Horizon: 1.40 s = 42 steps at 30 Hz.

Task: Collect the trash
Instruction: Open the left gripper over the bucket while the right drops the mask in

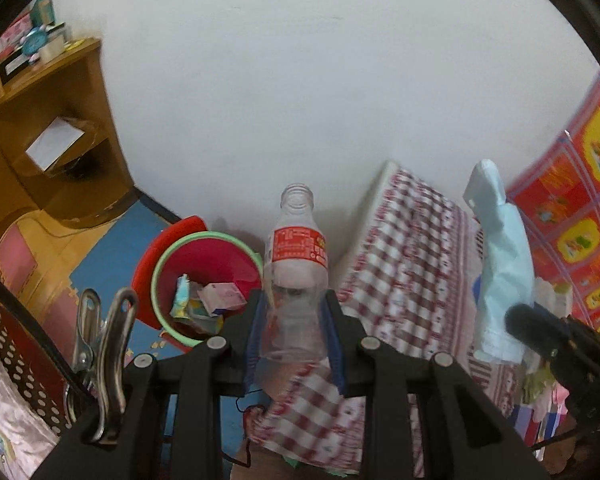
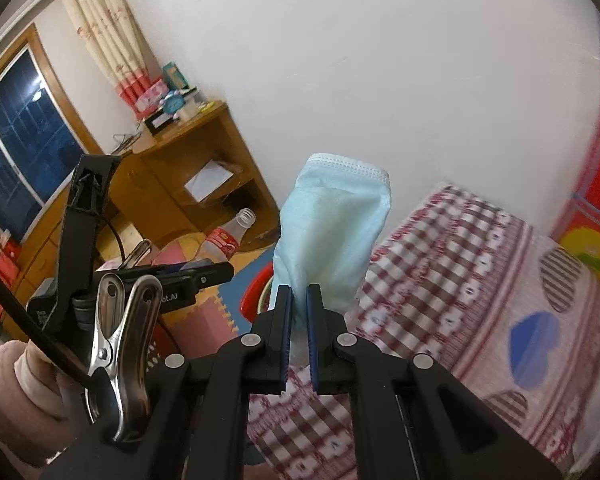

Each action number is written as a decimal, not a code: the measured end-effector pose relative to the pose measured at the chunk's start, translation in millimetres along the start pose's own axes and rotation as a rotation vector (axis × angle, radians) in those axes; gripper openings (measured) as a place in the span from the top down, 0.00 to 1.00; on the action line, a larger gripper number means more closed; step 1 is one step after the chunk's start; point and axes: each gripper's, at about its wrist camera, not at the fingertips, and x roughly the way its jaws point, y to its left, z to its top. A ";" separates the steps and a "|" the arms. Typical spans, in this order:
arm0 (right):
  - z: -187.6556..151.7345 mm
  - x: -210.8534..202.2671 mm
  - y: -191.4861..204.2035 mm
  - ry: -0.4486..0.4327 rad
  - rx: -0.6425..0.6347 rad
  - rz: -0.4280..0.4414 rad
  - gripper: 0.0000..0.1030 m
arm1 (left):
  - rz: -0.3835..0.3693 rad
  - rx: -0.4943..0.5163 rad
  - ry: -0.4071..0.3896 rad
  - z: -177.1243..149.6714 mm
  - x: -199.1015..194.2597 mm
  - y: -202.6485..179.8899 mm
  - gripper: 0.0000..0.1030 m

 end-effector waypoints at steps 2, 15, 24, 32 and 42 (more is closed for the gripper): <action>6.9 14.5 5.7 0.017 -0.006 0.008 0.92 | 0.011 -0.014 0.009 2.8 6.9 14.0 0.71; 32.7 100.2 25.3 0.127 -0.028 0.031 0.92 | 0.035 -0.077 0.102 6.3 72.4 74.7 0.71; 38.9 141.1 25.7 0.192 -0.033 0.019 0.92 | 0.034 -0.100 0.149 11.2 115.9 102.0 0.71; 42.6 167.8 28.6 0.231 -0.031 0.008 0.92 | 0.038 -0.106 0.177 16.8 143.7 113.3 0.71; 45.3 185.7 31.0 0.250 -0.025 -0.003 0.92 | 0.043 -0.104 0.199 17.4 161.5 119.1 0.70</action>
